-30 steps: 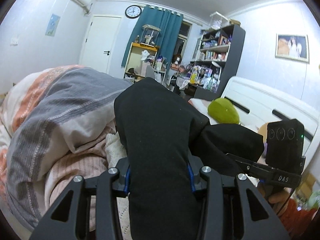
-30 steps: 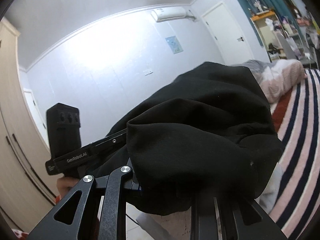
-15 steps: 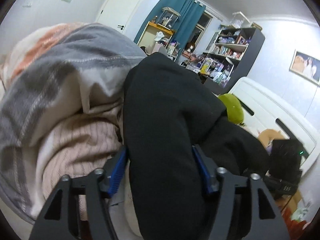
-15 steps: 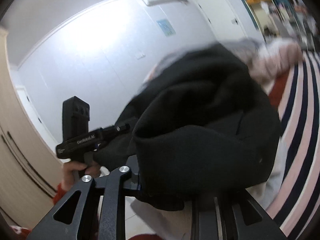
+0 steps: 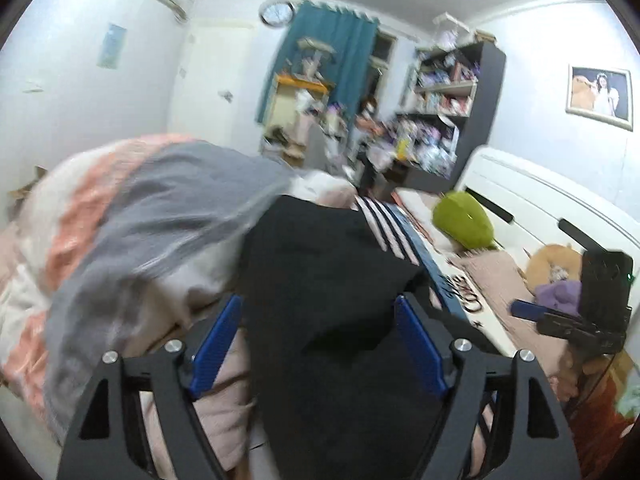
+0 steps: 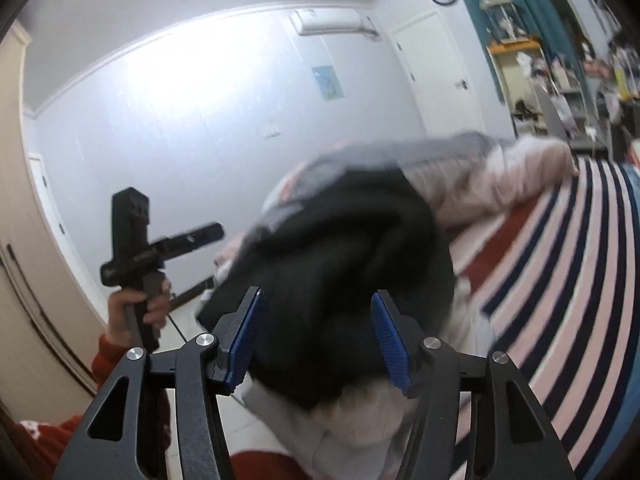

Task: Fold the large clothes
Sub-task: 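Carry the jacket bundle with both grippers onto the grey bedding pile, then open both grippers and release the jacket bundle on the pile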

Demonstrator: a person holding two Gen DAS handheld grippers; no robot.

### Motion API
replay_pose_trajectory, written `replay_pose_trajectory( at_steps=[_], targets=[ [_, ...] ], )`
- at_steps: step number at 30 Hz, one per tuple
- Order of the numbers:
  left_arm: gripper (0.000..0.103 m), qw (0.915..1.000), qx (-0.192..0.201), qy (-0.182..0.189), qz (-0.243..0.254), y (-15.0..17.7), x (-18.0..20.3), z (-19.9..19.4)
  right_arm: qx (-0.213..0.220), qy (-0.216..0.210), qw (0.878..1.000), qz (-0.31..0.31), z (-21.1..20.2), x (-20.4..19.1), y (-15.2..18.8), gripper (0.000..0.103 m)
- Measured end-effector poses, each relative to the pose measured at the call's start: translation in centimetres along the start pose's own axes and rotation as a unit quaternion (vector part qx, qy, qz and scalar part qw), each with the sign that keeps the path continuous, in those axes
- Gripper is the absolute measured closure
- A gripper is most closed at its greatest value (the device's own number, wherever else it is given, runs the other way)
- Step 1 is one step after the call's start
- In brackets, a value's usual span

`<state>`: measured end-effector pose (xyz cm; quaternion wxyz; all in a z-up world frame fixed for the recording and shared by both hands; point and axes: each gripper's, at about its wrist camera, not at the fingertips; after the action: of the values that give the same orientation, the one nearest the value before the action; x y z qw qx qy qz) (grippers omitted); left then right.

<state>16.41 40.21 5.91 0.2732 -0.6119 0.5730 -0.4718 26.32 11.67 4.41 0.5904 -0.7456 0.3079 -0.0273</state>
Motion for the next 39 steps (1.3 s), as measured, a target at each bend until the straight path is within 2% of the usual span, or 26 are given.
replay_pose_trajectory(
  at_steps=[1, 3, 4, 5, 6, 10, 14, 17, 19, 21, 22, 24, 26, 29, 34, 39],
  targets=[
    [0.028, 0.9998, -0.016, -0.002, 0.008, -1.0, 0.7, 1.4, -0.020, -0.006, 1.000, -0.011, 1.9, -0.1, -1.5, 0.071],
    [0.048, 0.9978, -0.059, -0.021, 0.024, -2.3, 1.3, 4.6, -0.052, -0.002, 0.998, -0.018, 4.9, 0.0, -2.8, 0.091],
    [0.068, 0.9960, -0.083, -0.023, 0.022, -2.6, 1.1, 6.1, -0.071, 0.008, 0.997, -0.020, 6.9, 0.4, -3.2, 0.092],
    [0.077, 0.9937, -0.110, -0.018, 0.012, -2.8, 0.9, 7.7, -0.089, 0.017, 0.996, -0.021, 8.8, 0.8, -3.3, 0.092],
    [0.077, 0.9907, -0.134, -0.018, 0.005, -2.6, 0.5, 9.3, -0.105, 0.020, 0.994, -0.018, 10.0, 1.2, -3.0, 0.092],
    [0.077, 0.9842, -0.165, -0.059, 0.023, -1.4, -0.7, 12.7, -0.183, 0.027, 0.983, 0.017, 15.7, 4.5, -0.8, 0.092],
    [0.077, 0.9761, -0.196, -0.089, 0.030, 0.7, -1.8, 14.8, -0.193, 0.020, 0.980, 0.042, 17.7, 6.1, 1.3, 0.094],
    [0.077, 0.9793, -0.182, -0.085, 0.026, 1.0, -2.1, 14.0, -0.185, 0.014, 0.982, 0.042, 17.6, 6.3, 1.1, 0.093],
    [0.076, 0.9813, -0.171, -0.085, 0.020, 1.0, -2.0, 13.2, -0.178, 0.017, 0.983, 0.034, 16.0, 5.4, 1.0, 0.092],
    [0.072, 0.9823, -0.160, -0.095, 0.021, 1.2, -1.7, 12.4, -0.170, 0.024, 0.985, 0.025, 15.1, 5.1, 0.8, 0.091],
    [0.067, 0.9827, -0.154, -0.099, 0.023, 1.2, -1.3, 11.9, -0.165, 0.027, 0.986, 0.020, 14.4, 4.9, 0.6, 0.090],
    [0.057, 0.9833, -0.138, -0.114, 0.032, 1.5, -0.2, 10.8, -0.154, 0.029, 0.988, 0.012, 13.0, 4.3, 0.4, 0.080],
    [0.041, 0.9828, -0.119, -0.134, 0.045, 1.8, 0.9, 9.2, -0.146, 0.027, 0.989, 0.005, 11.8, 4.0, 0.6, 0.077],
    [0.040, 0.9823, -0.095, -0.146, 0.069, 2.1, 3.1, 6.8, -0.133, 0.021, 0.991, 0.000, 9.7, 3.5, 0.9, 0.077],
    [0.039, 0.9833, -0.066, -0.152, 0.075, 2.7, 6.3, 3.3, -0.110, 0.017, 0.994, -0.005, 5.3, 2.6, 1.8, 0.075],
    [0.033, 0.9850, -0.025, -0.146, 0.088, 3.8, 11.8, -0.2, -0.093, 0.035, 0.995, -0.025, -0.3, 1.8, 3.8, 0.066]
  ],
)
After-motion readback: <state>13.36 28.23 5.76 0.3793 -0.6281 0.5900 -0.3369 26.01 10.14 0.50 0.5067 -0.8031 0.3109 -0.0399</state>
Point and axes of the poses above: each gripper's, at about its wrist camera, not at the fingertips, and z roughly the way its jaws point, x to its right, y to its underside, and after that the axes turned 3 degrees about x, right-handed
